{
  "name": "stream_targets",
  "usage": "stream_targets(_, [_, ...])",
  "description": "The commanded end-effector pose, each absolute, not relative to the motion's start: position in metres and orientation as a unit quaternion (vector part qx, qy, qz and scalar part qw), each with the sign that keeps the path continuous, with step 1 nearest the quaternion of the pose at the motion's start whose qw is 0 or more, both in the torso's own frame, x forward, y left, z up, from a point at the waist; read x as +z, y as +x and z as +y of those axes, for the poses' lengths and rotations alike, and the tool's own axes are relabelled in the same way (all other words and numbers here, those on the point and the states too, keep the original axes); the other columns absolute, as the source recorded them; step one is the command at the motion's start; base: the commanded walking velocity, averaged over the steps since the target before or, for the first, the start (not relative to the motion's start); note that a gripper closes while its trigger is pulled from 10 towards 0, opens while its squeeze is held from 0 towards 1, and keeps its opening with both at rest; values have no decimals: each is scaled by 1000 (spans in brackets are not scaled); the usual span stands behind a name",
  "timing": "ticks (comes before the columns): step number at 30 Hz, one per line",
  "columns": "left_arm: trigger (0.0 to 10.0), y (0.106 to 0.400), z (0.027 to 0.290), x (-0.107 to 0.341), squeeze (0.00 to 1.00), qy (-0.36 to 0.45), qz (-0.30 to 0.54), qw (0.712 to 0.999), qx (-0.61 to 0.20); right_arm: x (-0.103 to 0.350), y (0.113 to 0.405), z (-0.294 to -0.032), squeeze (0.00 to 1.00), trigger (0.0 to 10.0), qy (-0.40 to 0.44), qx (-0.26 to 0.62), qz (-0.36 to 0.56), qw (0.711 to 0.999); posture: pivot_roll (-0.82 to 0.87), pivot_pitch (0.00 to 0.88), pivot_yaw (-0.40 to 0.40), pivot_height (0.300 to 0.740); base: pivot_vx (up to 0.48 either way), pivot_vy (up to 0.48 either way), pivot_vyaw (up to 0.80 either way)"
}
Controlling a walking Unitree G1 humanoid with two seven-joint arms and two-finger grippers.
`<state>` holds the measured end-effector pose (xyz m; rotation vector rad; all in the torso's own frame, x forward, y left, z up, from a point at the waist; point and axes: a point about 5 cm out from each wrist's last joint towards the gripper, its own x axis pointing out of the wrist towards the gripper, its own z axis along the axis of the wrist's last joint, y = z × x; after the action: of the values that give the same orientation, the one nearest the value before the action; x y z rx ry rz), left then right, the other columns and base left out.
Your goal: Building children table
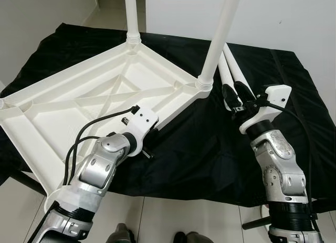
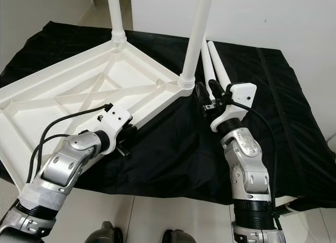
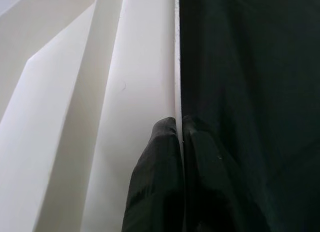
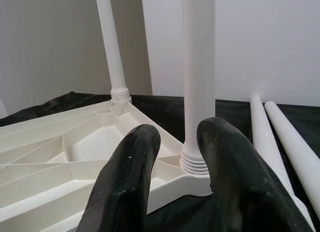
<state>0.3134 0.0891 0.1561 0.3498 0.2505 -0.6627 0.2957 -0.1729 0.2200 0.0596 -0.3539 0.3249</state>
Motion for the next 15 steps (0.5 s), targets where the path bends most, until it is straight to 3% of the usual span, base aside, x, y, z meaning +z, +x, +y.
stream_targets(1, [1725, 319, 97, 144, 0, 171, 141, 939, -263, 225, 295, -175, 0, 10000, 29, 157, -182, 970, 65, 112, -34, 740, 0, 0, 0])
stream_targets(2, [863, 330, 86, 154, 0, 148, 120, 954, -233, 226, 295, -173, 0, 10000, 34, 154, -185, 970, 65, 113, -34, 740, 0, 0, 0])
stream_targets(4, [1020, 333, 83, 157, 0, 140, 114, 958, -221, 227, 295, -172, 0, 10000, 35, 153, -185, 970, 65, 115, -34, 740, 0, 0, 0])
stream_targets(5, [2275, 337, 79, 159, 0, 130, 112, 963, -210, 227, 295, -170, 0, 10000, 34, 153, -185, 970, 64, 114, -33, 740, 0, 0, 0])
stream_targets(6, [2275, 337, 79, 159, 0, 130, 112, 963, -210, 227, 295, -170, 0, 10000, 34, 153, -185, 970, 64, 114, -33, 740, 0, 0, 0])
stream_targets(7, [980, 339, 77, 161, 0, 126, 109, 965, -203, 227, 294, -170, 0, 10000, 35, 152, -185, 970, 62, 116, -34, 740, 0, 0, 0])
stream_targets(10, [667, 344, 75, 163, 0, 113, 107, 969, -190, 227, 294, -169, 0, 10000, 37, 152, -185, 970, 62, 117, -33, 740, 0, 0, 0])
stream_targets(11, [1765, 349, 74, 165, 0, 106, 104, 973, -175, 227, 294, -169, 0, 10000, 38, 151, -185, 970, 62, 117, -33, 740, 0, 0, 0])
stream_targets(13, [1765, 349, 74, 165, 0, 106, 104, 973, -175, 227, 294, -169, 0, 10000, 38, 151, -185, 970, 62, 117, -33, 740, 0, 0, 0])
stream_targets(14, [3098, 359, 70, 169, 0, 90, 103, 980, -145, 227, 294, -168, 0, 10000, 40, 150, -185, 970, 60, 117, -34, 740, 0, 0, 0])
stream_targets(15, [3333, 363, 68, 171, 0, 84, 103, 982, -134, 227, 294, -168, 0, 10000, 41, 150, -185, 970, 60, 116, -34, 740, 0, 0, 0])
